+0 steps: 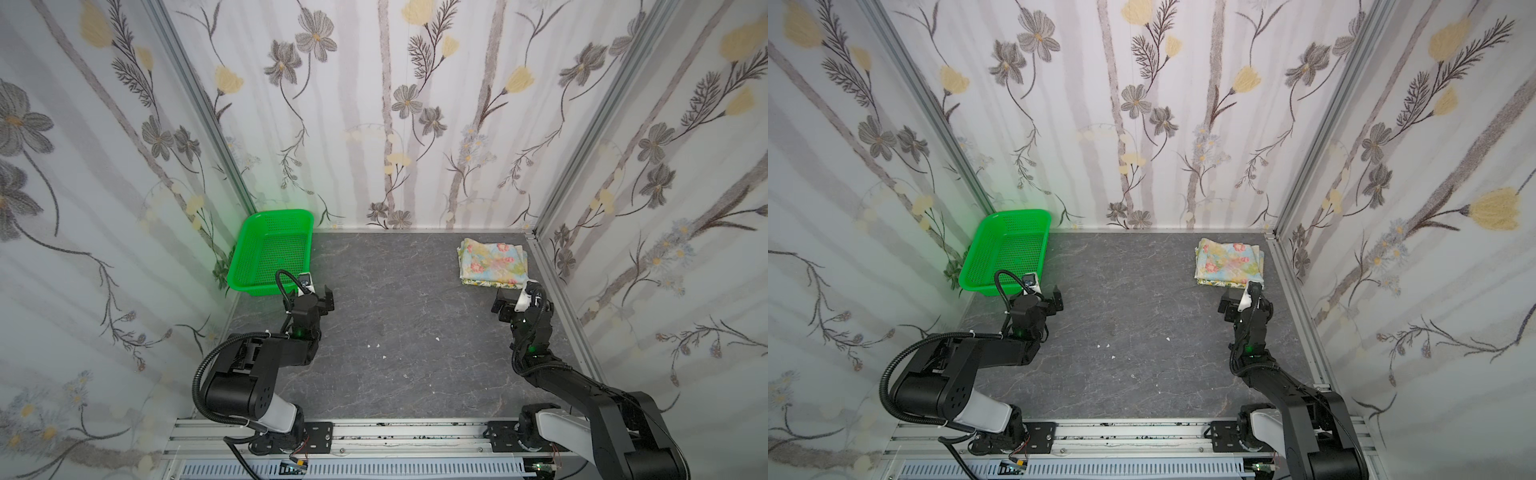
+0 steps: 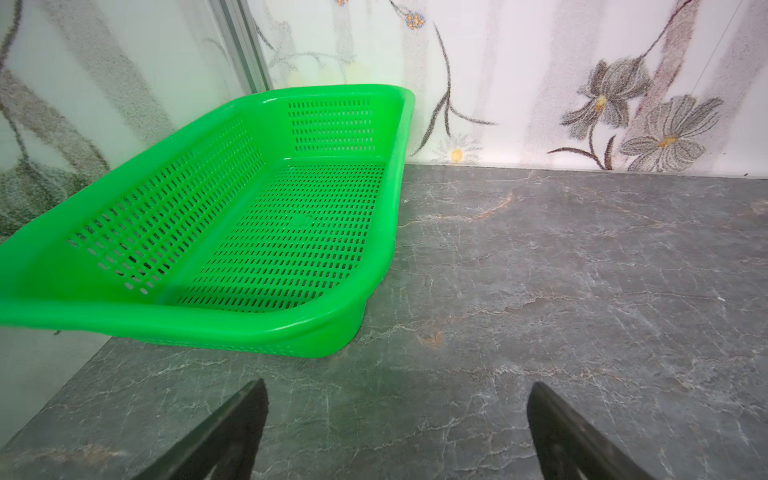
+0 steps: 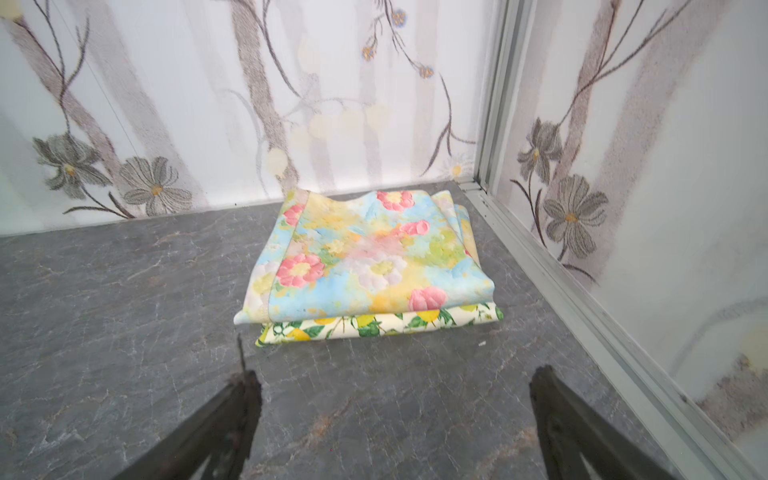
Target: Fold and stack the skirts
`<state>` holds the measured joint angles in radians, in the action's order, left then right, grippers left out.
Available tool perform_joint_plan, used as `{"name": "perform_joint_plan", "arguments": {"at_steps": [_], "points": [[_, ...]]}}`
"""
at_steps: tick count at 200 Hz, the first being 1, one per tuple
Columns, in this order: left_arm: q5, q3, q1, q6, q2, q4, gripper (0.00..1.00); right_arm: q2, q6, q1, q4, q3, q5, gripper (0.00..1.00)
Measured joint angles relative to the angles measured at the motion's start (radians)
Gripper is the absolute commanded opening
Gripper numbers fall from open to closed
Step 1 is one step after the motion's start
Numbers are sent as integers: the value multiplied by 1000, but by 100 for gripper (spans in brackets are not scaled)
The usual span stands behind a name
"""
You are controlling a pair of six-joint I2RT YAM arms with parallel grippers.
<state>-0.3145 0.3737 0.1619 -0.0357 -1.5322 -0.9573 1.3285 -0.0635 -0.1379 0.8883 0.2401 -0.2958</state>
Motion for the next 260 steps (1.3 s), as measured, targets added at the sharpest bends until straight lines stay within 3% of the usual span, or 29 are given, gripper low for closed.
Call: {"name": "perform_joint_plan", "arguments": {"at_steps": [31,55,82,116,260], "points": [[104,-39,-74,15,3,-81,100,103,59,-22,211,-37,-53,100],[212,-109,-136,43,-33,-204,100,111,64,-3,275,-45,-54,100],[322,-150,-142,47,-46,-283,100,165,40,66,348,-47,-15,100],[360,-151,-149,53,-50,-341,100,175,19,82,364,-45,29,100],[265,-151,-156,108,-51,-364,100,174,11,83,379,-48,35,100]]}}
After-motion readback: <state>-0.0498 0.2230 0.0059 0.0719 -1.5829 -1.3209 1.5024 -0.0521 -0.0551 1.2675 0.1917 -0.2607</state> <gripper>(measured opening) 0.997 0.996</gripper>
